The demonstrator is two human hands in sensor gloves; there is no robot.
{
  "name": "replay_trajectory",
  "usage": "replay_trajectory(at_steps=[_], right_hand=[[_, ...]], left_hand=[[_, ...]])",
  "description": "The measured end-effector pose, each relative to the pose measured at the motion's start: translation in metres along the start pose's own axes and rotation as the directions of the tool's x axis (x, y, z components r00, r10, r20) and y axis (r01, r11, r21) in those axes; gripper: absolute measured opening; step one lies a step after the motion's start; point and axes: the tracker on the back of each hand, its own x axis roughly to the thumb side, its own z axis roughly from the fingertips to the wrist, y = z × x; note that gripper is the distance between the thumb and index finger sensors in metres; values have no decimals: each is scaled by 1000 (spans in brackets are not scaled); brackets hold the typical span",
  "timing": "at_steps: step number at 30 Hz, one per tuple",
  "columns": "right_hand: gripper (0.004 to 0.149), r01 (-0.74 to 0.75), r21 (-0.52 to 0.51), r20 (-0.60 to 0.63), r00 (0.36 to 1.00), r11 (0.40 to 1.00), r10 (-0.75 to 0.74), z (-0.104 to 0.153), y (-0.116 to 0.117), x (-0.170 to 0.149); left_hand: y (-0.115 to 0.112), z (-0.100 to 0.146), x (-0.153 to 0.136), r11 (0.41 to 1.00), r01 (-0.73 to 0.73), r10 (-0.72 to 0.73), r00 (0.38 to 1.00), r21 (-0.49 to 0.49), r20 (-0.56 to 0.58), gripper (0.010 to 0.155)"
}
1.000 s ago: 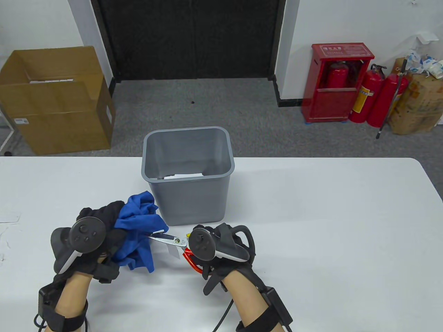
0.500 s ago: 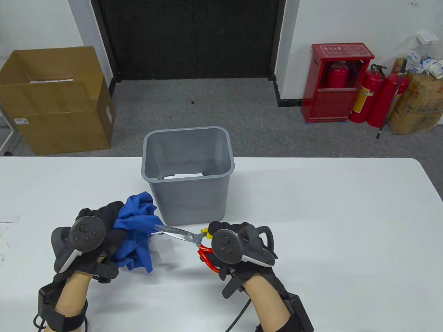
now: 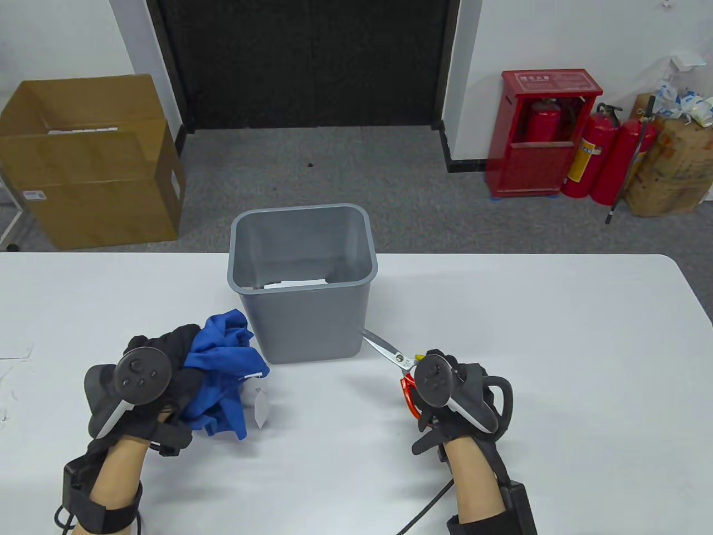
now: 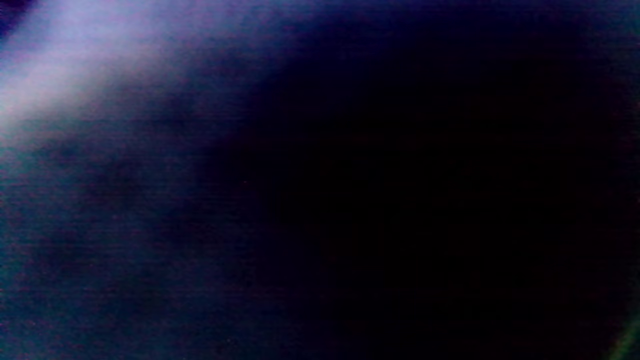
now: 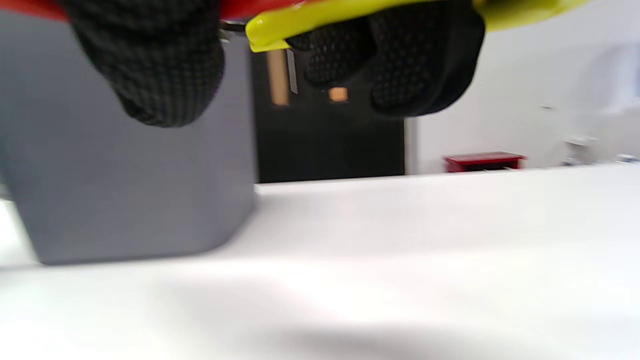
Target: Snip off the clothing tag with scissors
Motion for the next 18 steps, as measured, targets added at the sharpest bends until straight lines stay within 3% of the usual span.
replay_trajectory(at_steps=[4, 12, 18], right_hand=[[75, -72, 106, -144, 986, 992, 87, -16, 27, -16], [75, -52, 233, -300, 946, 971, 123, -43, 67, -18], [74, 16, 271, -303, 950, 962, 70, -51, 91, -15]], left_hand=[[0, 0, 0, 1000, -3, 3, 1000, 1, -1, 57], [-2, 0, 1, 1000, 9, -9, 1000, -3, 1, 57], [-4, 0, 3, 1000, 26, -26, 1000, -7, 5, 57]])
